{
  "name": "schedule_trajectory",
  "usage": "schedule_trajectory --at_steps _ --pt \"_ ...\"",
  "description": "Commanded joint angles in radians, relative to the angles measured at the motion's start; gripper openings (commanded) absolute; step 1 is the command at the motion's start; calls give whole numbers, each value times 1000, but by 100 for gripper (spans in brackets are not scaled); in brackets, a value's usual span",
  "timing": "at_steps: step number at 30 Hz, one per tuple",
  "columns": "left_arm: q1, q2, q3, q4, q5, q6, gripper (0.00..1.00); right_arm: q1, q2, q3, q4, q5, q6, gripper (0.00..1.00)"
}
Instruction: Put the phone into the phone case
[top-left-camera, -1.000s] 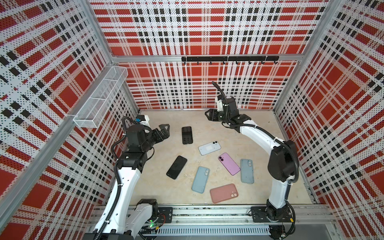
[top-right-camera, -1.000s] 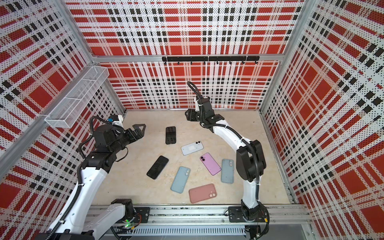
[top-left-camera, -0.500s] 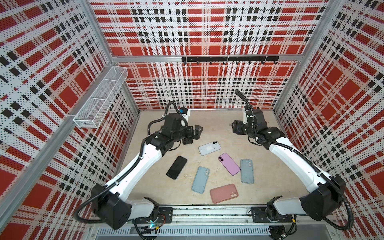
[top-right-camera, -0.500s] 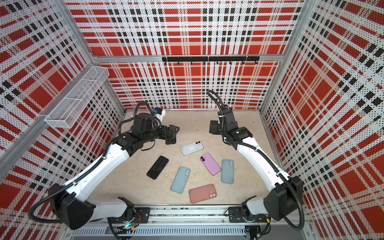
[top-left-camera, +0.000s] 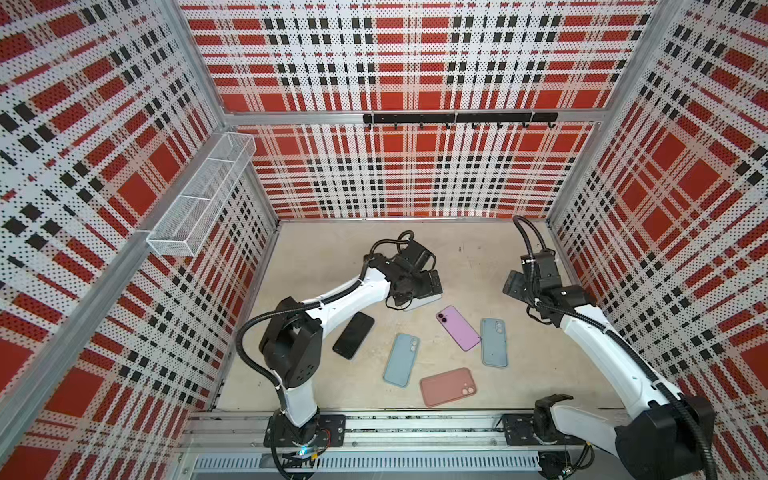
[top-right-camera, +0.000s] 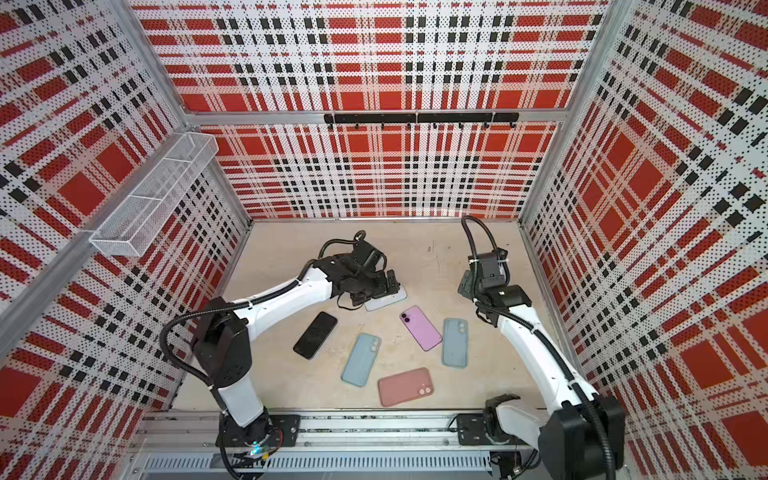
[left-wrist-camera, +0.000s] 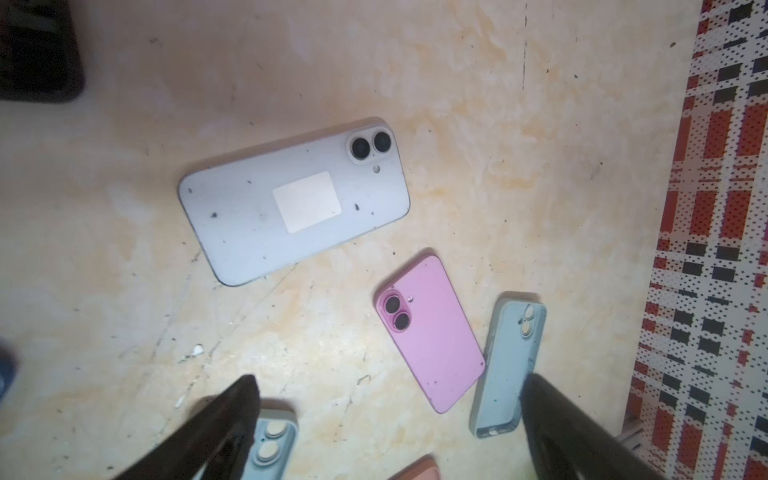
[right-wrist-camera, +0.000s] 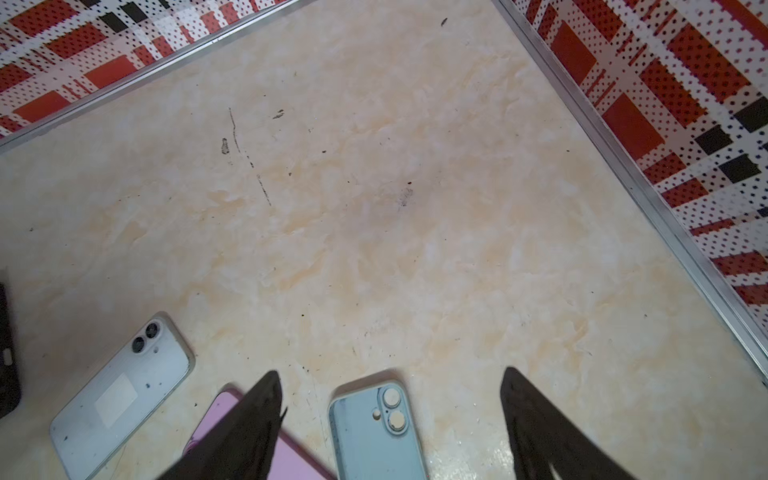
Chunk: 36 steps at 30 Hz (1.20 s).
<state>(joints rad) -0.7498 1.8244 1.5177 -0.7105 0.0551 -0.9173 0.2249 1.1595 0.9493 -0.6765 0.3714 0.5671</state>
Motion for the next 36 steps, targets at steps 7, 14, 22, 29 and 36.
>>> schedule_trajectory --at_steps 7,14,22,29,36 --pt "-97 211 266 -341 -19 -337 99 -2 -82 -113 146 67 31 85" --pt "-203 325 326 -325 30 -495 99 -1 -152 -132 147 91 1 90" --pt "-230 413 369 -321 83 -599 99 -3 -227 -183 166 110 -3 96" --pt "-225 495 466 -339 76 -581 99 -5 -227 -209 175 94 2 96" --pt "-222 576 576 -414 21 -549 92 -3 -236 -220 179 71 9 96"
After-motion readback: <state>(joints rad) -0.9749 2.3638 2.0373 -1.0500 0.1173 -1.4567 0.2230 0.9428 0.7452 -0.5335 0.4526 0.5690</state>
